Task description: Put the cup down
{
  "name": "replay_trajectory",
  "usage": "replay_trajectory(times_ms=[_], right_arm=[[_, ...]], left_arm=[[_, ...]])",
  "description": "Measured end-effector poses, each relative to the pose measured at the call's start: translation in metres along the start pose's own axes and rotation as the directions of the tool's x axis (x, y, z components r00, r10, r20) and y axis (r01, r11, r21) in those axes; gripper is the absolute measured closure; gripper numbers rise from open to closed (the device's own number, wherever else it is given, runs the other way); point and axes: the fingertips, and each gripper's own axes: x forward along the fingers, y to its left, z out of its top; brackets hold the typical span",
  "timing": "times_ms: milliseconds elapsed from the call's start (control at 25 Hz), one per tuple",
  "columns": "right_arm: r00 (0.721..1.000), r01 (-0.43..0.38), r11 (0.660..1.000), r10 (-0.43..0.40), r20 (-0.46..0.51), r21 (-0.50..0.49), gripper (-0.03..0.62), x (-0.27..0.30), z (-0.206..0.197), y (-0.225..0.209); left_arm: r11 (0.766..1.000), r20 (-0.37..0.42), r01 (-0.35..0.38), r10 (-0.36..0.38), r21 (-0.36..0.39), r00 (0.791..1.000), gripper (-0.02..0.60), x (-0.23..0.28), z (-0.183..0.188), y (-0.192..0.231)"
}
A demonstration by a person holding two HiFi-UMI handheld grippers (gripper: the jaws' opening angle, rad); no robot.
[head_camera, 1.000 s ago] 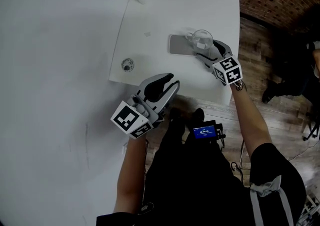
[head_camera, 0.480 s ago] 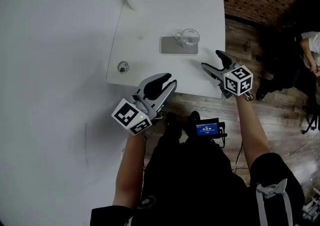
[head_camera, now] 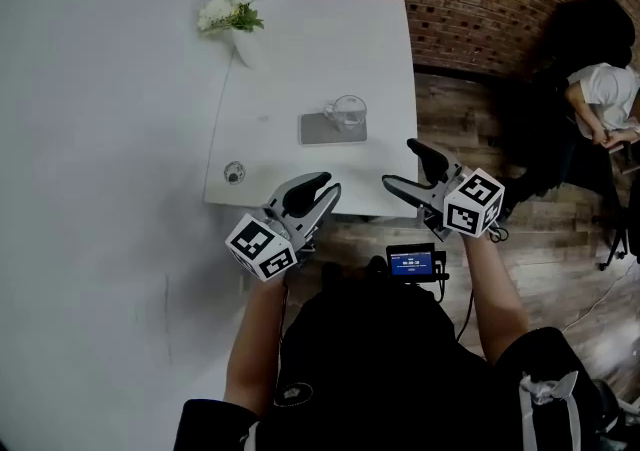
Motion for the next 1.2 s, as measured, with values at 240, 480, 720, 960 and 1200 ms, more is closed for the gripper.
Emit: replay_trajectory(times_ms=[240,480,720,960,1200], right_arm=[[0.998,-0.019,0.998,0.022,0.059,-0.053,0.195,-0.009,0.027,0.033],[0.995,0.013,0.999,-0.010,0.102,-0.031,0.195,-0.017,0.030,0.033],[0.993,0.028,0.999,-0.030,0.110,0.018,0.195,-0.015,0.025,0.024],[0.995,0.045,0.999,-0.046,0.087,0.011,0.195,-0.009,0.020,0.021],[0.998,0.040,0.999,-0.040,0.048,0.001,0.195,0.005,0.011,0.025]], left_arm=[[1.000,0.006,0.021,-0.021,0.007,1.000,0.479,0.009,0.003,-0.003],[0.999,0.012,0.040,-0.040,0.023,0.999,0.480,0.013,0.007,-0.012],[0.999,0.002,0.028,-0.028,0.021,1.000,0.480,0.010,0.009,-0.012],[1.000,-0.006,0.016,-0.016,0.013,1.000,0.480,0.007,0.006,-0.014],[1.000,-0.010,0.002,-0.002,0.005,1.000,0.480,-0.001,0.002,-0.009]])
